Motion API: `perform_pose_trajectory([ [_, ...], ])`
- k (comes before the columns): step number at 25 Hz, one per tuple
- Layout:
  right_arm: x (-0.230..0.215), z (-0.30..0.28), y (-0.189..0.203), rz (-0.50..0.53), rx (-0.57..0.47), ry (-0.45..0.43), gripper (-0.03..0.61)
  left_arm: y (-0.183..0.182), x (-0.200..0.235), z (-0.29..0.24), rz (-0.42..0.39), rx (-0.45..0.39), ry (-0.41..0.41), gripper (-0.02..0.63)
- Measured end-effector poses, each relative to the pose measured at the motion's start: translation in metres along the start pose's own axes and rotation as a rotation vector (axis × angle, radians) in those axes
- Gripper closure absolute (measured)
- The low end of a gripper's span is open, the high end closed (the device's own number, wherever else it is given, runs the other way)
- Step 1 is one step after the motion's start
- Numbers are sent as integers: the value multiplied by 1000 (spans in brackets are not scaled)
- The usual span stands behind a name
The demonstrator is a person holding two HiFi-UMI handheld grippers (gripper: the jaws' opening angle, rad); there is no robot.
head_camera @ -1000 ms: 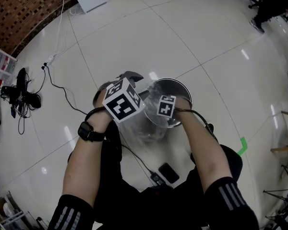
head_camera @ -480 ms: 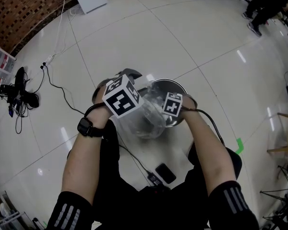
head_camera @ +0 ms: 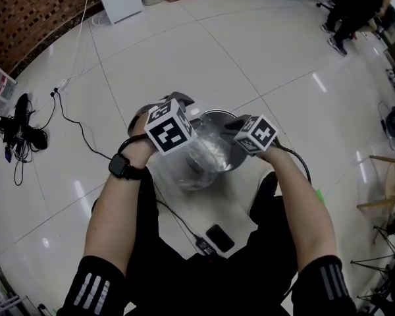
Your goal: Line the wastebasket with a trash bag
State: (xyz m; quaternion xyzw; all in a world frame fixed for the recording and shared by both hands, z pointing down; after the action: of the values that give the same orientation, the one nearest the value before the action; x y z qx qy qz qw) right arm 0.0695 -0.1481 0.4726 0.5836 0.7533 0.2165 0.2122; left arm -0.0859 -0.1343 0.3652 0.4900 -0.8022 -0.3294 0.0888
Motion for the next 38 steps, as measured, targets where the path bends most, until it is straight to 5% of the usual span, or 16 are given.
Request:
perform_pose_trajectory([
  [5, 29, -9, -6, -92, -123, -163, 417, 0, -5, 3, -20, 11, 8, 419],
  [12, 47, -52, -1, -182, -97, -257, 382, 12, -2, 3, -10, 27, 18, 419],
  [16, 45, -61, -5, -117, -52, -205, 412, 16, 0, 4, 1, 27, 21, 419],
  [19, 46, -61, -9, -91, -38, -189, 563, 18, 2, 5, 1, 28, 24, 419],
  [26, 39, -29, -16, -55, -52, -143, 571, 21, 5, 5, 12, 31, 17, 419],
  [38, -14, 54, 1, -72, -20, 116, 571, 33, 5, 0, 11, 84, 77, 419],
])
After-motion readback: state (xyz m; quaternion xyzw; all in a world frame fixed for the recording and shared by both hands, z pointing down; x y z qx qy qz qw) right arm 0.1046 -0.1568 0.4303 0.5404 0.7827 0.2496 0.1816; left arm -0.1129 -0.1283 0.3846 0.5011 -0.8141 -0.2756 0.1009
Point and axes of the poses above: the fingertips, and each gripper's own axes: z backward along the fingers, x to its left, y out of its underside, the point moved 8 cm from there along z, backward along the fingers, and after that the axes turned 6 degrees about z, right-handed, at the moved point
